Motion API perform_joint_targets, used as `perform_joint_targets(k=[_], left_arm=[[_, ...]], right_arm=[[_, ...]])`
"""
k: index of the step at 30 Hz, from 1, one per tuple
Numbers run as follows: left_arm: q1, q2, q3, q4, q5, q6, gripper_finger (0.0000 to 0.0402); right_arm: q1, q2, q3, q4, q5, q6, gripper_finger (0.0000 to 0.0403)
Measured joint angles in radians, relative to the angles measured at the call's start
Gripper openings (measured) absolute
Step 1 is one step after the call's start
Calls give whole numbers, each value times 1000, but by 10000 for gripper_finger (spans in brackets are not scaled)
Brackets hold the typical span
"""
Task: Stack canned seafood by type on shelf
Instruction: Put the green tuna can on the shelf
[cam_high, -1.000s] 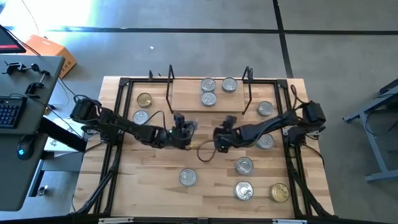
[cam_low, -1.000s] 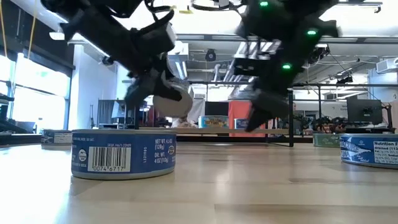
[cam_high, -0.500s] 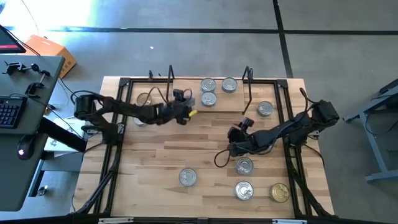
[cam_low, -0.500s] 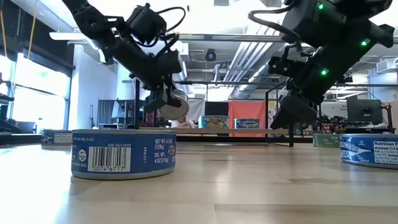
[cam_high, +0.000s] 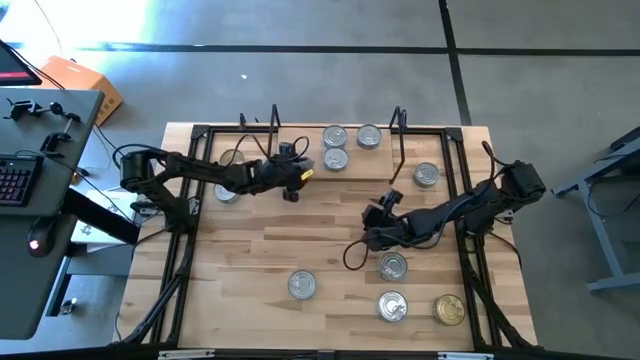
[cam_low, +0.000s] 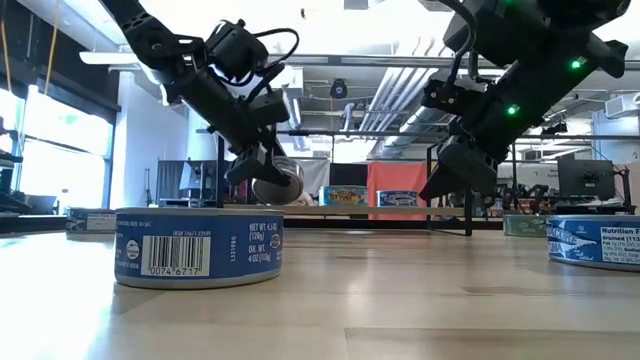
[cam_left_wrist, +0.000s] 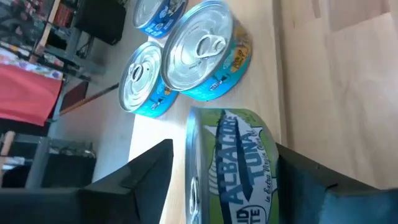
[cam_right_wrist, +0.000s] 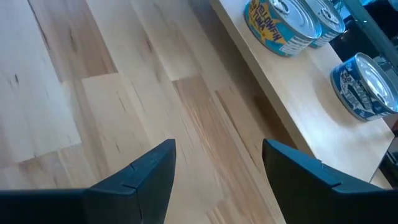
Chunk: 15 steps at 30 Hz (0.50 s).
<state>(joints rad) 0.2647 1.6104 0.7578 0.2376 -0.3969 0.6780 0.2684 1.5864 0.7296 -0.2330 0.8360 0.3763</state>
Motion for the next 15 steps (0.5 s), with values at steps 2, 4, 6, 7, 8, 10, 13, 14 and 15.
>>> perform_joint_targets(k=[2, 4, 6, 7, 8, 10, 13, 14, 15], left_arm=[[11, 0, 0, -1, 1, -21, 244], [26, 0, 0, -1, 0, -44, 256], [39, 0, 0, -1, 25, -64, 266], [46, 0, 0, -2, 47, -73, 271], [52, 0, 0, -3, 74, -80, 275], [63, 0, 0, -3, 116, -93, 284], [76, 0, 0, -2, 127, -98, 292], [81, 0, 0, -1, 126, -99, 293], [86, 0, 0, 1, 124, -101, 294]], right_arm=[[0, 0, 0, 4, 0, 0, 232], [0, 0, 0, 7, 0, 0, 232], [0, 0, 0, 7, 0, -1, 232], [0, 0, 0, 8, 0, -2, 232], [0, 0, 0, 9, 0, -3, 232], [0, 0, 0, 12, 0, -3, 232], [0, 0, 0, 15, -1, -3, 232], [0, 0, 0, 16, -1, -3, 232], [0, 0, 0, 16, -1, -3, 232]])
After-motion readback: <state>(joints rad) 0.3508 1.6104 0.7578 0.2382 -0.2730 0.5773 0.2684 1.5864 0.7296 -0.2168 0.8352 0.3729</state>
